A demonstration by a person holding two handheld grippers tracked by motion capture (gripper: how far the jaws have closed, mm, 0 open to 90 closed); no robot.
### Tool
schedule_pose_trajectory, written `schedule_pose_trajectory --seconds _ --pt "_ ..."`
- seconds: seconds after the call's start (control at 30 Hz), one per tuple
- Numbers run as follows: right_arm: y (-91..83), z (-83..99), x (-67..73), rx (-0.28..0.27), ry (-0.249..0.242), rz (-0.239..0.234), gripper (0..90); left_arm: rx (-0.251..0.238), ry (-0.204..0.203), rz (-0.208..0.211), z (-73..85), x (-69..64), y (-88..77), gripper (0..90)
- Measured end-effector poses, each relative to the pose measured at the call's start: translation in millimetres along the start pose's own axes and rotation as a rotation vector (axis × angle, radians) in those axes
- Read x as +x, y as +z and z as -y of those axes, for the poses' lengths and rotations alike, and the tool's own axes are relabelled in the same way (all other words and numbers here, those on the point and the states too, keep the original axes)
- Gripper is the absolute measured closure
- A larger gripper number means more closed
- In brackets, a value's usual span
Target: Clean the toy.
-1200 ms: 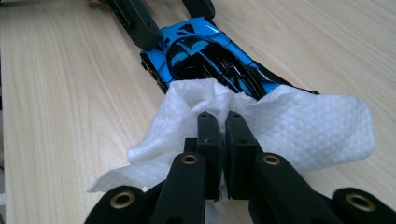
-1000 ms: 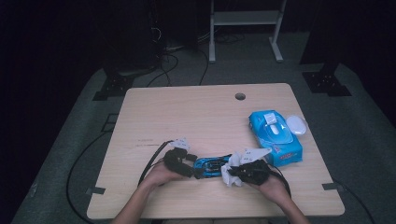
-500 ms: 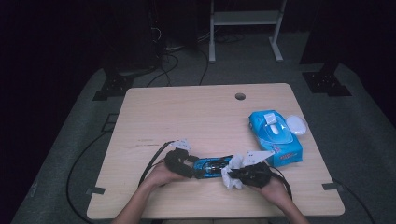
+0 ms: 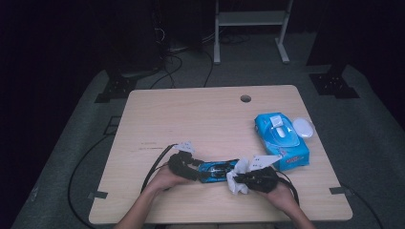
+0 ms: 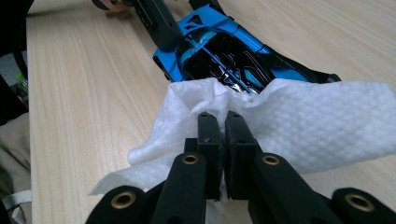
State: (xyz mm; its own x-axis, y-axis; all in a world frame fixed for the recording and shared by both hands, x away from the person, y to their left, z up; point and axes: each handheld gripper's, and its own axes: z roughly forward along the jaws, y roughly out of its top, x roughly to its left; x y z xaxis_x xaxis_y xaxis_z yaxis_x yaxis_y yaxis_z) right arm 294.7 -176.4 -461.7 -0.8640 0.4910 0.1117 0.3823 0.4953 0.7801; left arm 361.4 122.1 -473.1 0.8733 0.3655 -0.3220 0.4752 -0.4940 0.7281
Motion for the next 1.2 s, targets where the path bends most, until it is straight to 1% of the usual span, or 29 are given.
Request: schedule_pose_trajectory --seconds 0.07,0.2,0.27,0.37,0.43,0.63,0.77,0.9,0.97,1.07,1.13,1.2 --pt "-0.2 0.3 0.0 0.001 0.001 -0.002 86.1 0.007 0.009 -0.003 -0.3 -0.3 -0.4 35.1" --pt "-0.3 1.1 0.3 -0.004 0.0 0.0 86.1 -0.001 0.005 -0.002 -0.1 -0.4 0.3 35.0" --pt "-0.5 1.6 0.4 -0.006 0.001 0.0 86.1 0.004 0.006 0.0 -0.2 0.0 0.6 34.7" --pt "-0.7 2.7 1.0 -0.006 0.005 -0.005 86.1 0.006 -0.007 0.005 -0.2 0.0 2.2 32.3" --pt "-0.8 3.1 1.9 -0.003 0.003 -0.005 86.1 0.007 -0.007 0.011 -0.2 -0.1 3.0 31.2" --pt "-1.0 3.7 3.0 0.003 0.005 -0.009 86.1 0.011 0.009 0.017 -0.6 -2.0 3.4 32.8" --pt "-0.9 4.2 3.7 0.008 0.001 -0.012 86.1 0.013 0.035 0.032 -1.0 -5.0 4.2 37.1" --pt "-0.9 5.1 4.0 0.009 0.0 -0.014 86.0 0.009 0.05 0.027 -1.1 -7.2 4.2 38.7" --pt "-1.0 5.6 4.4 0.007 0.002 -0.014 86.0 0.007 0.065 0.023 -1.1 -8.6 3.8 39.3" --pt "-1.5 6.9 5.4 0.013 0.006 -0.01 85.9 0.001 0.107 0.015 -1.4 -12.3 2.2 42.1" --pt "-1.8 8.1 5.4 0.015 0.004 -0.008 85.8 -0.003 0.149 0.009 -1.5 -15.3 1.2 43.9" --pt "-2.6 9.5 5.8 0.021 0.009 -0.006 85.6 -0.007 0.182 0.009 -1.8 -17.3 0.0 46.6"
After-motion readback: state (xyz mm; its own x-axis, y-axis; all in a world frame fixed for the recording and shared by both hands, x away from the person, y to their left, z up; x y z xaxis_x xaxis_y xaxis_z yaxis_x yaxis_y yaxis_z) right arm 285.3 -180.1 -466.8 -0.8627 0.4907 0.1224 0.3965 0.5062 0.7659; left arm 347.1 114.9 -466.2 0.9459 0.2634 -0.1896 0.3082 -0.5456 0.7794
